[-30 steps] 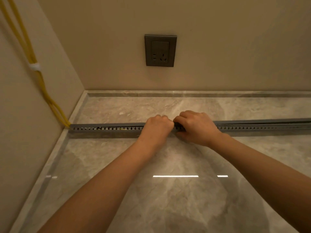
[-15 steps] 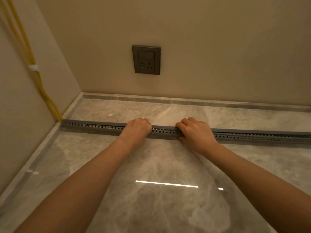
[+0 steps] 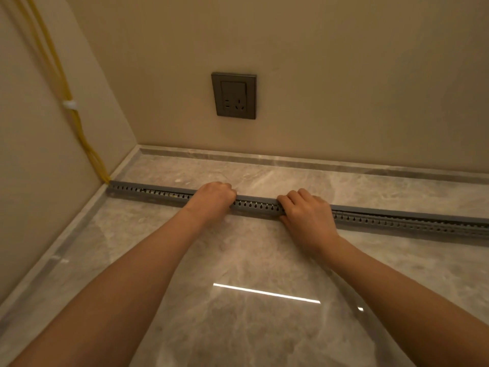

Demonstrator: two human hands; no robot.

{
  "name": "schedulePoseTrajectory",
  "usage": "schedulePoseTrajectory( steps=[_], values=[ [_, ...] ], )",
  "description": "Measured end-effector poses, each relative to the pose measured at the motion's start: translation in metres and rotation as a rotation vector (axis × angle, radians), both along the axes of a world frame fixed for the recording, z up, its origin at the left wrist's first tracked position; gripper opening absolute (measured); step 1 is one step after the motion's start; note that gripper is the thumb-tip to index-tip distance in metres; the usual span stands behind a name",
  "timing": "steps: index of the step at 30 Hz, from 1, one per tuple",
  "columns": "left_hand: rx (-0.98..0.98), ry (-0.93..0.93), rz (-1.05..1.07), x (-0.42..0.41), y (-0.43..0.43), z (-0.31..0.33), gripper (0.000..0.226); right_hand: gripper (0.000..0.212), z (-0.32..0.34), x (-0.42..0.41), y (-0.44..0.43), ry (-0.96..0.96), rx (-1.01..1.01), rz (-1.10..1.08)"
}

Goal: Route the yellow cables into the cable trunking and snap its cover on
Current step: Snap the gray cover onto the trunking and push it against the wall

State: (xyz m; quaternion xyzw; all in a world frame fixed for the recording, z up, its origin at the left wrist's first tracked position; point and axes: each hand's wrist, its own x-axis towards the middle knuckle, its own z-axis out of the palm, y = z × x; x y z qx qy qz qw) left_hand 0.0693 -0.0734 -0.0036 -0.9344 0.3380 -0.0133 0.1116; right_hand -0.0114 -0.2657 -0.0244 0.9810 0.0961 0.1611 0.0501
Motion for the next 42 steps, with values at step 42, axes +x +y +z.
schedulePoseTrajectory(
  steps=[42],
  values=[
    [-0.124,-0.111,-0.167,-0.024,-0.059,-0.006,0.025,0.032,0.006,-0.015,-0.071,0.06,0.124,0.038]
  ],
)
